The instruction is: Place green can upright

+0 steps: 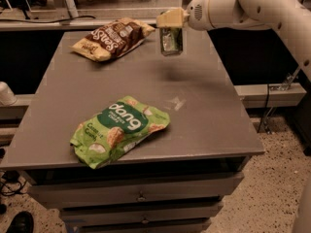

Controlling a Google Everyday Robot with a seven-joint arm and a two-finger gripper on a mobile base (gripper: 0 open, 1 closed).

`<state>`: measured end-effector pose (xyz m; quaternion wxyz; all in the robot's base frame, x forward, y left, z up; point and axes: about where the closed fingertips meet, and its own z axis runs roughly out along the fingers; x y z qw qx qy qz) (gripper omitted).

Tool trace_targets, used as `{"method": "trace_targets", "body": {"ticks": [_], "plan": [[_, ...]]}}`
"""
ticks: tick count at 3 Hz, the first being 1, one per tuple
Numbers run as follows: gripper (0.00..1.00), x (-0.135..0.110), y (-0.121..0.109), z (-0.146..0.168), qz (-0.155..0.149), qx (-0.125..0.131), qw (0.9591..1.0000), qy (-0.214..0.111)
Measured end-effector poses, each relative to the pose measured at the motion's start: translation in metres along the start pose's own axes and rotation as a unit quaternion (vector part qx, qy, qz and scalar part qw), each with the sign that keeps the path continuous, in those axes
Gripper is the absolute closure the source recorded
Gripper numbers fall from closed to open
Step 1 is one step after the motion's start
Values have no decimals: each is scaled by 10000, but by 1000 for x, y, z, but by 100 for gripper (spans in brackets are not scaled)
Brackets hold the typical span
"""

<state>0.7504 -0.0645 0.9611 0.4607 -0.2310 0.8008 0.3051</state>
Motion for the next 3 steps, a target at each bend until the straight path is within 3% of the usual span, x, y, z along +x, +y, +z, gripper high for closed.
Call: {"method": "trace_targets", "body": {"ticks": [1,2,3], "plan": [[100,4,2,-1,-117,34,9998,124],[100,10,6,-12,-652,138,9977,92],[100,15,13,-11,-1377,-30,9905,-36]]}}
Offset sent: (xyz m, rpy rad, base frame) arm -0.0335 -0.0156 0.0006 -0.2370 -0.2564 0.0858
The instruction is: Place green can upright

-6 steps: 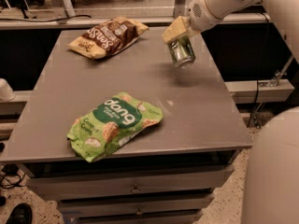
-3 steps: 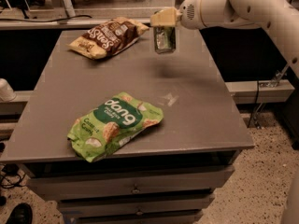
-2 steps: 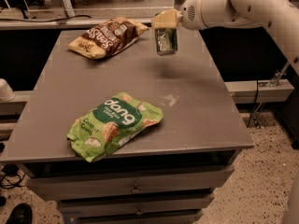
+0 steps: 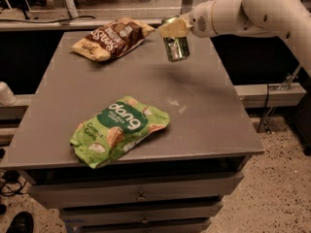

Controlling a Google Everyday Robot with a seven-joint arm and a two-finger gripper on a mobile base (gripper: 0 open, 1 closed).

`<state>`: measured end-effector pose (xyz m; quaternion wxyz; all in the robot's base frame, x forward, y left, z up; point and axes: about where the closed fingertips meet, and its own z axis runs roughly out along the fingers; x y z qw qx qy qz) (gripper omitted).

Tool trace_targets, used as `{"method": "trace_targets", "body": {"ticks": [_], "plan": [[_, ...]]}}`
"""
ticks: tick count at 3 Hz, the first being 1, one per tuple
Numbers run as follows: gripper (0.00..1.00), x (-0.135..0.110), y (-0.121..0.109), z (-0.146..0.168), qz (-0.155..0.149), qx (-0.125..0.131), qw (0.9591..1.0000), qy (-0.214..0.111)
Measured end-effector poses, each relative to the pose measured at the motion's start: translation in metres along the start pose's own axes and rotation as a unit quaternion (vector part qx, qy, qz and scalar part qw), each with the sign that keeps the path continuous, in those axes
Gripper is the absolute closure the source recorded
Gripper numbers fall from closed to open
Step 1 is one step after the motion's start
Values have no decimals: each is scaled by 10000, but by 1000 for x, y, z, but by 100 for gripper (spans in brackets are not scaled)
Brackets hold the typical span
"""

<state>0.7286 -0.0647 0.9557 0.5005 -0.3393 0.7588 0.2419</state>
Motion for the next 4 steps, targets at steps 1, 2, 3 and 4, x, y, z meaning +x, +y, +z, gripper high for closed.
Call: {"method": "trace_targets", "body": {"ticks": [1,2,3,4], "plan": [[100,2,4,10,-552,-330,9976,-236],[100,2,5,25,-850,-719,9924,-517],[100,3,8,36,-968,-1081,9862,-798],[100,8,13,39,-989,-1373,9793,-1110]]}}
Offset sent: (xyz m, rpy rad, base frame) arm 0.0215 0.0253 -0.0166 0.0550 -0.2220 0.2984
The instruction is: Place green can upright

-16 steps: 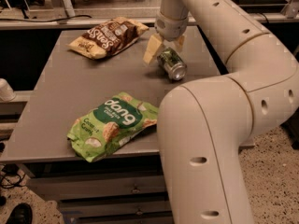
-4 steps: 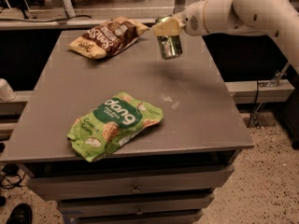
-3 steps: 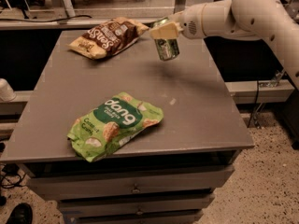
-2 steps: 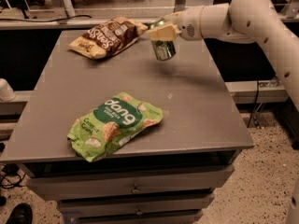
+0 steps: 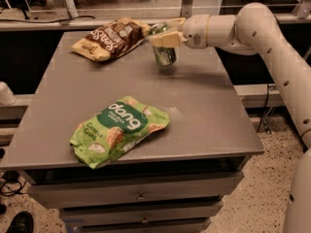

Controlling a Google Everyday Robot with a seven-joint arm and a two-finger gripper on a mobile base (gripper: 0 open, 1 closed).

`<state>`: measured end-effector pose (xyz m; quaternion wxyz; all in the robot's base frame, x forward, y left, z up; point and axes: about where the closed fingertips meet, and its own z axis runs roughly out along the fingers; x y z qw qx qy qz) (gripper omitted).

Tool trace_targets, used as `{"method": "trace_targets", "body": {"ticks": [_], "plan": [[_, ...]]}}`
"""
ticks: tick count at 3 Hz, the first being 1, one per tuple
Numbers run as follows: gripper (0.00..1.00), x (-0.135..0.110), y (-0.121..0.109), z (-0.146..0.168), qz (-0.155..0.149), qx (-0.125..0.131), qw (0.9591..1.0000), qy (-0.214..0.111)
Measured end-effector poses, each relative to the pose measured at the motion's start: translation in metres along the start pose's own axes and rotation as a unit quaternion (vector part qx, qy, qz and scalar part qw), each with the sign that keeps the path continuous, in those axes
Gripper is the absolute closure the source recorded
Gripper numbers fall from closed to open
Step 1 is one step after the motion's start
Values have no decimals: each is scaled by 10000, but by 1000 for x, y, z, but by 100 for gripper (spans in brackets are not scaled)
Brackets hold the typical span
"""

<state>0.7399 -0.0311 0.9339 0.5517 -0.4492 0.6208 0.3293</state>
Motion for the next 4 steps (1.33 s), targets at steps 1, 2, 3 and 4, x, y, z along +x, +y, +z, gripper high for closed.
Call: {"method": "trace_targets", "body": {"ticks": [1,2,3,4], "plan": [[100,4,6,-1,-51,-264,9992,-294],[100,5,13,-4,-120,-487,9975,-506],[100,7,17,-10,-122,-653,9953,-703],[83,10,21,-18,-104,-833,9924,-903]]}}
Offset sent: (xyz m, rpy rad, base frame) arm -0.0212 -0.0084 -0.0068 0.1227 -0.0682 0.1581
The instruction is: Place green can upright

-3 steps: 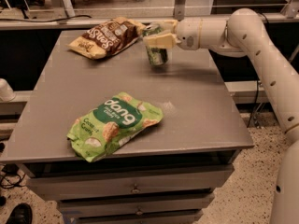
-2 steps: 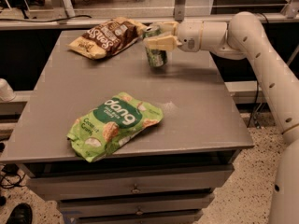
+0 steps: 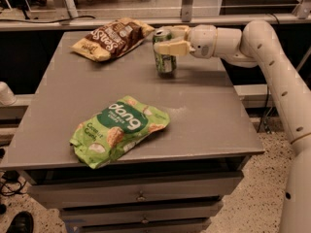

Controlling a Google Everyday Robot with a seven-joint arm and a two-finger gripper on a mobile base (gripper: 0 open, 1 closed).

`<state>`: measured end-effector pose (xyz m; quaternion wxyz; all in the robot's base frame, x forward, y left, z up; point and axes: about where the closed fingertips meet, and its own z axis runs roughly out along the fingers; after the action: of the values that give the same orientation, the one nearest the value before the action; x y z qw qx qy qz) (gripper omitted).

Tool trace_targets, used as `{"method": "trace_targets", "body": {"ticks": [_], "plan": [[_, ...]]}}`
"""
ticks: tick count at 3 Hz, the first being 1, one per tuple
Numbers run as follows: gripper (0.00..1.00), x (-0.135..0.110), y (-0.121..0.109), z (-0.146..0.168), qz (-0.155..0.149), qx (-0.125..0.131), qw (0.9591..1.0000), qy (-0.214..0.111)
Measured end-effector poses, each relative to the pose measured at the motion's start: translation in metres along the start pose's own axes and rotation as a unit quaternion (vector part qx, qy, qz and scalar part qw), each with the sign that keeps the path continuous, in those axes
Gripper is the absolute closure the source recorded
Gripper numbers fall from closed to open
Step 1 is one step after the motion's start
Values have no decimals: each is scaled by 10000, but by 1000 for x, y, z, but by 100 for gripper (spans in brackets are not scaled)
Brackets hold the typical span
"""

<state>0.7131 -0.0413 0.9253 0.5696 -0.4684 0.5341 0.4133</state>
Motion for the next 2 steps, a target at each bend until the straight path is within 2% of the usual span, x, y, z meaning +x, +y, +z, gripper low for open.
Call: {"method": "trace_targets", "body": {"ticks": [2], "plan": [[36,4,7,-11,7,-168,9998,-146]]}}
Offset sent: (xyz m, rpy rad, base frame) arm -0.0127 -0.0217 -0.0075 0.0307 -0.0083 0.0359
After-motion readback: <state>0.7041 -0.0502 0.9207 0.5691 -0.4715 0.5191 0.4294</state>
